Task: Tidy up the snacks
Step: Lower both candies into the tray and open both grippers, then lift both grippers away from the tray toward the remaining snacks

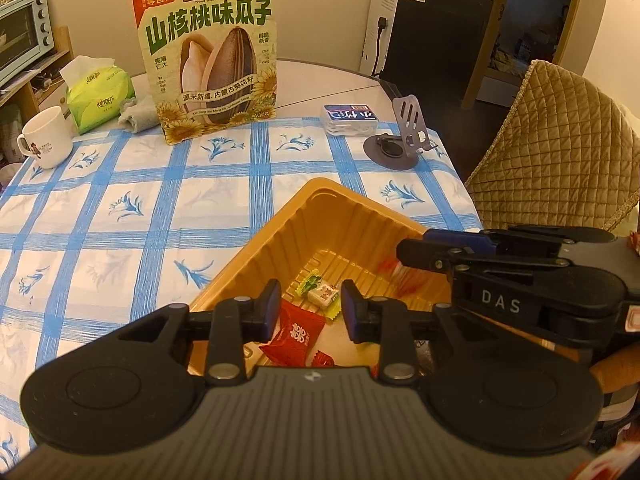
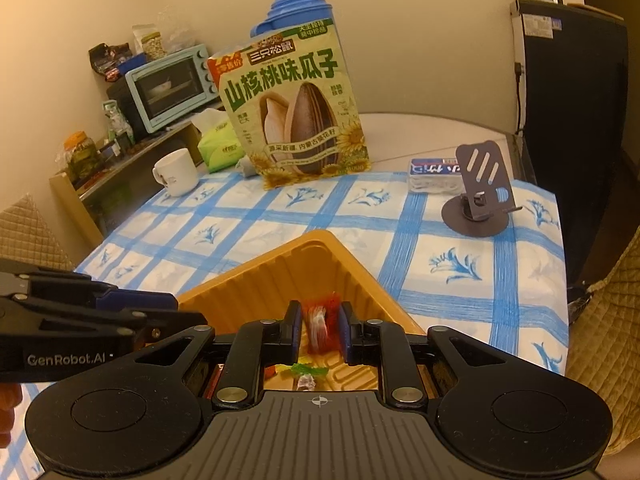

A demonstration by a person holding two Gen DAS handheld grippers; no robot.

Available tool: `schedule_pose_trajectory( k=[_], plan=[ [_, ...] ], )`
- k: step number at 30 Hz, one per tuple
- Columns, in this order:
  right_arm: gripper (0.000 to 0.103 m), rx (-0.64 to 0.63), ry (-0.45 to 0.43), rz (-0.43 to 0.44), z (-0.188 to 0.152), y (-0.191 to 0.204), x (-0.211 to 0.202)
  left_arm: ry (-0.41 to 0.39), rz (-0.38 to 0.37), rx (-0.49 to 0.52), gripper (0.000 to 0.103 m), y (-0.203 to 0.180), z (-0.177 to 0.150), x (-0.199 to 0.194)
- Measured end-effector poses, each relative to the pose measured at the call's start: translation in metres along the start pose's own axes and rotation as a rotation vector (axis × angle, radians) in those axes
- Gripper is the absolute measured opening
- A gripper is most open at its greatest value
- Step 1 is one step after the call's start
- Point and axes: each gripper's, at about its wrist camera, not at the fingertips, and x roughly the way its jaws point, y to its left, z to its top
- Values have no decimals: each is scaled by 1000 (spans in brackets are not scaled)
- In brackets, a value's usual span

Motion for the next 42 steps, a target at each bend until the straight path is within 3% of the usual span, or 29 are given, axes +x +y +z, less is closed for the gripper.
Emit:
schedule_pose_trajectory(
  k=[1, 2, 3, 10, 18, 23, 32, 42],
  plan=[
    [40, 1, -5, -2, 0, 0, -1, -1, -1, 1, 32, 0, 0, -1],
    [56, 2, -17, -3, -1, 0, -3, -3, -1, 2, 33, 0, -1, -2],
    [63, 1, -31, -4, -2, 0, -6, -5, 1, 3, 33, 0, -1, -3],
    [67, 29, -13, -8, -4, 0, -14, -25, 5, -5, 52, 2, -4, -14],
    [87, 99, -21, -26, -13, -3, -38, -50, -7, -24, 69, 6, -12, -36],
    [90, 139, -37, -36, -20, -1, -62, -65, -31, -41, 76, 9, -22, -56],
    [92, 183, -72, -75, -43, 21, -110, -90, -50, -21, 78, 14, -57, -103],
    [92, 201, -76, -77, -83, 82, -154, -105, -73, -21, 78, 38, -113, -168]
  ],
)
